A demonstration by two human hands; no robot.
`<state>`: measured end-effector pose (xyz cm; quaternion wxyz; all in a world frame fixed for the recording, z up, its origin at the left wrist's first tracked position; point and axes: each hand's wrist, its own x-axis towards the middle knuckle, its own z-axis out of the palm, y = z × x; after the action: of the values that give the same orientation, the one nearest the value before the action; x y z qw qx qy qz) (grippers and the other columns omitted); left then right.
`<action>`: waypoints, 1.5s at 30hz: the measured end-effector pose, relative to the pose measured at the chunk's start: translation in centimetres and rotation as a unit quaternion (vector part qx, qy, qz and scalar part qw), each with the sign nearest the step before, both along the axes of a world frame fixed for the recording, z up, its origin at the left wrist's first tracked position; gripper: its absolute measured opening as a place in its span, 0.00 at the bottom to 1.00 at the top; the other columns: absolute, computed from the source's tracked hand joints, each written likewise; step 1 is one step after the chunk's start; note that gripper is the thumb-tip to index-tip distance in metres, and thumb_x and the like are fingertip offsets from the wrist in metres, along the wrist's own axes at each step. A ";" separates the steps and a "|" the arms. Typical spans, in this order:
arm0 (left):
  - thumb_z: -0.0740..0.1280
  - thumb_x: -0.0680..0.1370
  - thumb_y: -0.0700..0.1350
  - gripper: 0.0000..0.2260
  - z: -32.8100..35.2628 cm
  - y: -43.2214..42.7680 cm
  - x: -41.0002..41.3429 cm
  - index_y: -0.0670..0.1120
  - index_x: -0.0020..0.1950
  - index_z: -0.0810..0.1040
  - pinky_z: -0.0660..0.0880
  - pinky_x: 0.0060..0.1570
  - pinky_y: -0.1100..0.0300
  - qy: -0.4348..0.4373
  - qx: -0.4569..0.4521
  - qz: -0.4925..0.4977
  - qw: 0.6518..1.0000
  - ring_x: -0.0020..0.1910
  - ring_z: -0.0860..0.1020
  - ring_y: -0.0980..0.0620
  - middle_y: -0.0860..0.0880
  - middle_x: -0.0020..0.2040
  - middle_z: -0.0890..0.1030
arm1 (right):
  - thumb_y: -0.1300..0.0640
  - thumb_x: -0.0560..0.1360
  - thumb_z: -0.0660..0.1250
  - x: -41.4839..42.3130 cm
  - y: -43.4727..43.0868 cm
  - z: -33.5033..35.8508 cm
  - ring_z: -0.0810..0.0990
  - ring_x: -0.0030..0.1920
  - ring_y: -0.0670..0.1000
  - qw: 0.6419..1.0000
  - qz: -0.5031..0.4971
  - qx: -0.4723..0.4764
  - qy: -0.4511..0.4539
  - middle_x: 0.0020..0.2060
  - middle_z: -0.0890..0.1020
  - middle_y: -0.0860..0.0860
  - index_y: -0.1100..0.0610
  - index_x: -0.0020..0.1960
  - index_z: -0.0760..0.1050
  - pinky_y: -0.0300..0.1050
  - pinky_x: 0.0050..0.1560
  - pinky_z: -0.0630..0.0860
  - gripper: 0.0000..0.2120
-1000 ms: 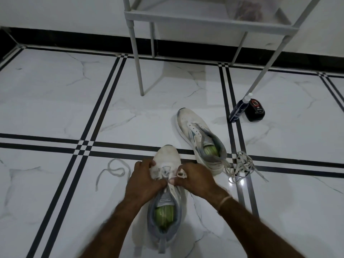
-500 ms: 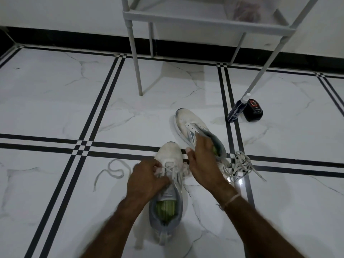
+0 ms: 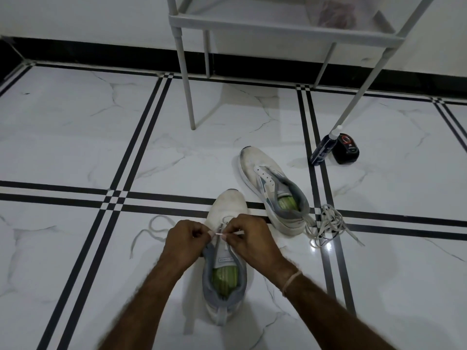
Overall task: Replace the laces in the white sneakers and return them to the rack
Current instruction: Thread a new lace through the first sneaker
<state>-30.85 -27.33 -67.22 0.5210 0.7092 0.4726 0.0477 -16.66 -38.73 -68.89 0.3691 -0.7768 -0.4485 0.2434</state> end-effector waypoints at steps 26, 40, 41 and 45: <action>0.61 0.84 0.37 0.08 0.6 1.9 1.4 0.43 0.46 0.75 0.79 0.37 0.55 -0.207 -0.272 0.349 0.873 0.34 0.79 0.49 0.43 0.38 0.80 | 0.40 0.67 0.73 -0.7 -0.5 0.0 0.68 0.60 0.49 0.973 -0.043 -0.138 -0.177 0.58 0.72 0.44 0.42 0.60 0.72 0.48 0.52 0.59 0.23; 0.69 0.80 0.46 0.10 -0.4 0.6 -0.4 0.48 0.39 0.81 0.74 0.45 0.58 -0.079 -0.016 0.021 0.997 0.43 0.81 0.52 0.52 0.39 0.85 | 0.42 0.64 0.81 0.0 -0.9 0.9 0.76 0.49 0.49 0.985 -0.065 -0.153 -0.037 0.51 0.75 0.47 0.49 0.52 0.68 0.41 0.41 0.71 0.28; 0.65 0.83 0.44 0.10 0.2 0.9 -0.2 0.47 0.41 0.78 0.75 0.47 0.55 -0.166 -0.129 0.131 0.969 0.43 0.81 0.51 0.52 0.41 0.85 | 0.42 0.64 0.81 -0.1 -0.9 0.8 0.78 0.46 0.48 0.986 -0.070 -0.149 -0.039 0.46 0.78 0.46 0.48 0.47 0.70 0.42 0.39 0.71 0.23; 0.57 0.85 0.42 0.13 1.6 2.4 0.0 0.47 0.41 0.69 0.76 0.35 0.58 -0.347 -0.275 0.329 0.834 0.28 0.72 0.53 0.50 0.31 0.73 | 0.46 0.69 0.78 0.2 -0.8 0.5 0.81 0.39 0.48 0.984 -0.094 -0.143 -0.057 0.34 0.82 0.46 0.49 0.35 0.74 0.46 0.43 0.78 0.14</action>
<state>-30.90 -24.97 -65.57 0.7778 0.2762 0.4599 0.3274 -16.43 -39.56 -68.38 0.2492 -0.8730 -0.3540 0.2245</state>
